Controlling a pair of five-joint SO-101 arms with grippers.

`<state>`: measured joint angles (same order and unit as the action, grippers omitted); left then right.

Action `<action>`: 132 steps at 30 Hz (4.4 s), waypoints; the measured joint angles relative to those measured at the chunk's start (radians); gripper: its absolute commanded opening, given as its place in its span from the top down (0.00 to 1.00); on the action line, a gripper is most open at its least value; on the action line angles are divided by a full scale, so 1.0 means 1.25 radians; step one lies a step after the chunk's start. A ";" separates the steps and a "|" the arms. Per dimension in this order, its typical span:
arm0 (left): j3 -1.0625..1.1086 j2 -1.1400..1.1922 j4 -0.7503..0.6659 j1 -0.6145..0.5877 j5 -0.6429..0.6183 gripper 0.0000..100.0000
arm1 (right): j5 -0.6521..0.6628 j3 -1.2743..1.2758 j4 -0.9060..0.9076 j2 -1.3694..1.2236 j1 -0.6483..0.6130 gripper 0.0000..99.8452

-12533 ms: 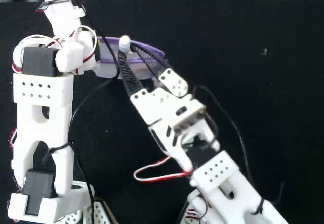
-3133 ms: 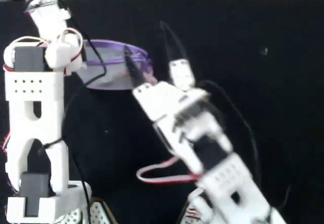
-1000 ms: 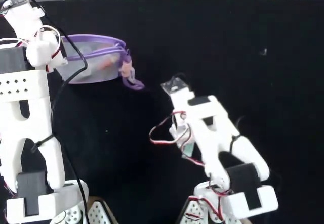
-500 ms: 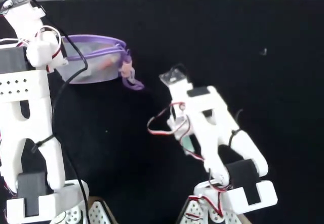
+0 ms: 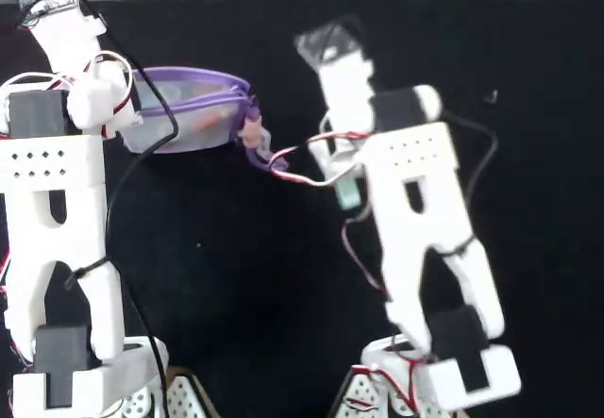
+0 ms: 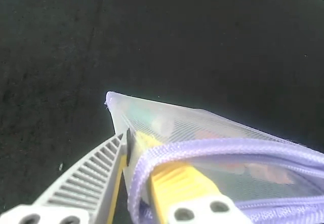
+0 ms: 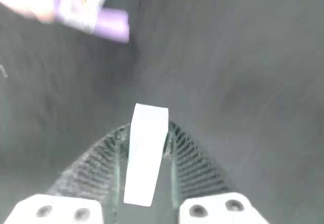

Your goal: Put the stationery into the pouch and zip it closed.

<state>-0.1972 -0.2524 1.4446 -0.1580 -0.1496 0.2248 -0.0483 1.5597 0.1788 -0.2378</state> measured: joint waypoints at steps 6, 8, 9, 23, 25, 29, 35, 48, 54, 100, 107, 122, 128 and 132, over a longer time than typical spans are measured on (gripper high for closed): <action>0.000 -0.001 0.000 0.015 0.000 0.97 | 0.000 -0.093 -0.015 0.107 -0.014 0.99; 0.000 -0.001 0.000 0.025 0.000 0.97 | 0.000 -0.093 -0.049 0.125 -0.023 0.99; 0.000 -0.001 0.000 0.031 0.000 0.97 | 0.000 -0.093 -0.071 0.133 -0.032 0.99; 0.000 0.000 0.002 0.038 0.000 0.97 | -0.130 0.255 -0.528 0.341 -0.136 0.99; 0.000 0.000 0.002 0.038 0.000 0.97 | -0.130 0.340 -0.617 0.399 -0.142 0.99; 0.000 0.000 0.002 0.038 0.000 0.97 | -0.130 0.513 -0.797 0.530 -0.147 0.99; 0.000 0.000 0.002 0.038 0.000 0.97 | -0.130 0.696 -0.995 0.694 -0.147 0.99; 0.005 0.000 -0.005 0.038 -0.029 0.97 | -0.131 0.794 -1.197 0.743 -0.180 0.99; 0.005 0.000 -0.005 0.038 -0.034 0.97 | -0.131 0.794 -1.199 0.748 -0.215 0.99; -0.109 0.004 0.137 0.176 -0.093 0.97 | -0.151 0.887 -1.243 0.863 -0.252 0.99; -0.109 0.004 0.134 0.142 -0.093 0.97 | -0.151 0.951 -1.409 0.772 -0.303 0.99; -0.108 0.004 0.134 0.145 -0.093 0.97 | -0.153 0.965 -1.684 0.419 -0.243 0.99; -0.101 0.005 0.131 0.141 -0.093 0.97 | -0.155 0.964 -1.699 0.371 -0.239 0.91; -0.097 0.005 0.131 0.142 -0.093 0.97 | -0.155 0.964 -1.700 0.366 -0.239 0.74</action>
<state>-0.3184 -0.2463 1.6088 0.0199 -0.2662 0.0315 1.1561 -0.5654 0.6360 -0.5370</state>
